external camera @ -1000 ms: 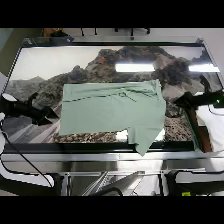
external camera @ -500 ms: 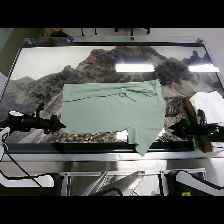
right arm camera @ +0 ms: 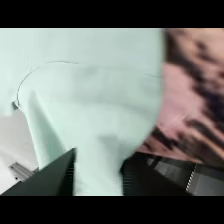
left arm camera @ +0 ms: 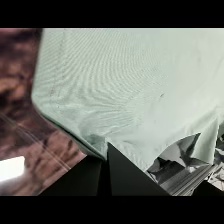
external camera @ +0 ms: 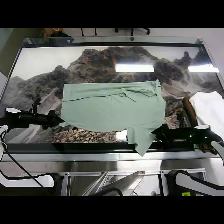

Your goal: Fold the shirts.

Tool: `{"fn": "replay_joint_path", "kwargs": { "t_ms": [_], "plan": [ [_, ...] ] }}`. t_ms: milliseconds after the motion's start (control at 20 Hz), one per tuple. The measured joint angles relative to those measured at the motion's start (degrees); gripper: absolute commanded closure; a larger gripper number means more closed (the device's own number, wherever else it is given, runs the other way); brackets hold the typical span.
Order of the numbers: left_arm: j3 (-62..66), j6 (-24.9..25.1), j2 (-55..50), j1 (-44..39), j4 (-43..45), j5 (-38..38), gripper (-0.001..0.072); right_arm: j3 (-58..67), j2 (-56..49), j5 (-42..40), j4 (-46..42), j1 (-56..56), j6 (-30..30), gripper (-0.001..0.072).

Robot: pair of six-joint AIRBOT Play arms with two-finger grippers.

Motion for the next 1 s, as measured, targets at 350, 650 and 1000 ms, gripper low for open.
{"fn": "replay_joint_path", "kwargs": {
  "t_ms": [350,650,1000],
  "plan": [
    [-0.1,-0.7,0.5,2.3,3.0,-3.8,0.0695,0.6,1.8,1.4,-2.3,2.4,3.1,0.0694],
    [-7.2,-6.5,7.0,7.9,13.4,-5.0,0.0695,-0.4,13.1,8.8,-17.6,1.9,18.6,0.0694],
    [-6.6,-9.3,13.0,9.6,12.7,-6.7,0.0695,5.8,20.2,7.3,-17.7,1.8,17.1,0.0694]
  ]
}}
